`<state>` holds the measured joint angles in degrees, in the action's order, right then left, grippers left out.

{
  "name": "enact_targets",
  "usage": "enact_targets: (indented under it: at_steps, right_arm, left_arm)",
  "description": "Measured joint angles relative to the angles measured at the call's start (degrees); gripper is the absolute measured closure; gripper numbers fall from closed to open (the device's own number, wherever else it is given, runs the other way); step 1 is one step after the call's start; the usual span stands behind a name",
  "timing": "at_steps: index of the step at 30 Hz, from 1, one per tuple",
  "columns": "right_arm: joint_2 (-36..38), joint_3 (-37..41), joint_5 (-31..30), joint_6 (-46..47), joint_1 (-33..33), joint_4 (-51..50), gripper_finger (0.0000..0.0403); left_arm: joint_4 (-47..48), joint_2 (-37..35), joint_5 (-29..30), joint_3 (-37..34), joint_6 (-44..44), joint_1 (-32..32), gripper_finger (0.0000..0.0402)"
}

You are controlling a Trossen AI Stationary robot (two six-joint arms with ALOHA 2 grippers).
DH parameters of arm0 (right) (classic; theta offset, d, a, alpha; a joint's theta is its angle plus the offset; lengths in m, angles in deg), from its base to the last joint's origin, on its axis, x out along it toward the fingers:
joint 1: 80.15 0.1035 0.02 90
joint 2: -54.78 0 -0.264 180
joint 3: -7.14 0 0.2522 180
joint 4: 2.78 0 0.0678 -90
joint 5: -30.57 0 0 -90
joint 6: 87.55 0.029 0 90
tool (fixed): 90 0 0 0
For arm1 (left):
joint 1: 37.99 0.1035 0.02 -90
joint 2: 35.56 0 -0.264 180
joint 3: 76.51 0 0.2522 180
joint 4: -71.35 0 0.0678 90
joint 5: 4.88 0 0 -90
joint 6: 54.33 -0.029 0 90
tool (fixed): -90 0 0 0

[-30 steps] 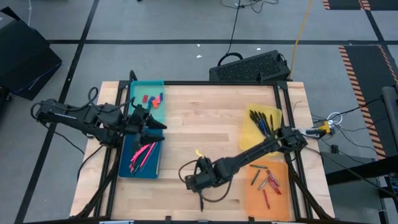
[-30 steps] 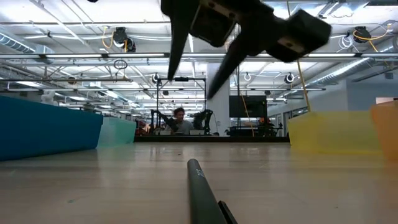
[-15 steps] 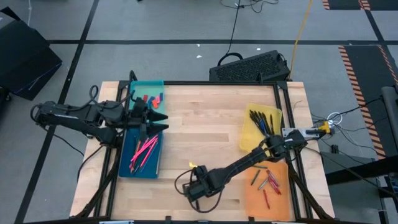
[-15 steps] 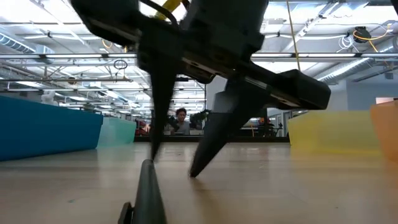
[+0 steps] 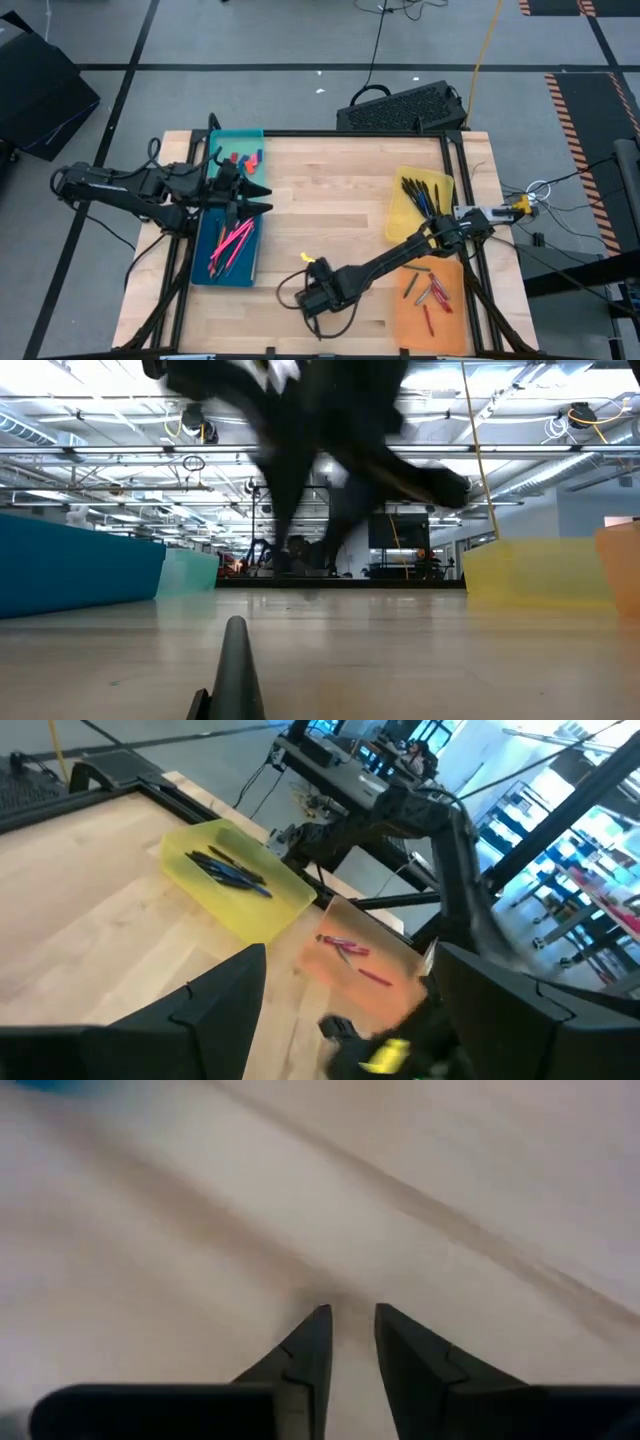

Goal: Sort crayons/erasers/pens/pencils in bins
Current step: Put the black pen into the yellow bin

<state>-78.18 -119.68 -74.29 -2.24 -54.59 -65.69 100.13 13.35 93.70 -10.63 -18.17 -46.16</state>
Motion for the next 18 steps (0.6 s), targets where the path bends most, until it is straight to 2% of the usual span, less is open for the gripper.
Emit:
enact_targets:
  at_steps: [4, 7, 9, 14, 18]
  right_arm:
    - [0.4, -6.8, -3.5, -17.1, -0.1, 7.9, 0.0341]
    - [-0.2, -8.4, -2.8, -31.8, -0.8, 12.6, 0.0357]
    - [-0.4, -8.4, -1.1, -40.5, -1.3, 13.3, 0.0364]
    - [-0.7, -7.7, 8.1, -58.4, -0.8, 15.0, 0.0370]
    - [-1.4, -2.7, 12.4, -63.5, -0.2, 19.2, 0.0370]
  left_arm:
    - [0.2, 0.0, 0.0, 0.0, -2.3, 0.0, 0.0110]
    - [0.4, 0.0, 0.0, 0.0, -3.2, 0.0, 0.0110]
    - [0.4, -0.1, 0.1, 0.0, -3.1, 0.0, 0.0110]
    - [0.7, -0.1, 0.1, 0.0, -3.0, 0.0, 0.0110]
    - [1.1, -0.1, 0.2, 0.0, -1.7, 0.0, 0.0110]
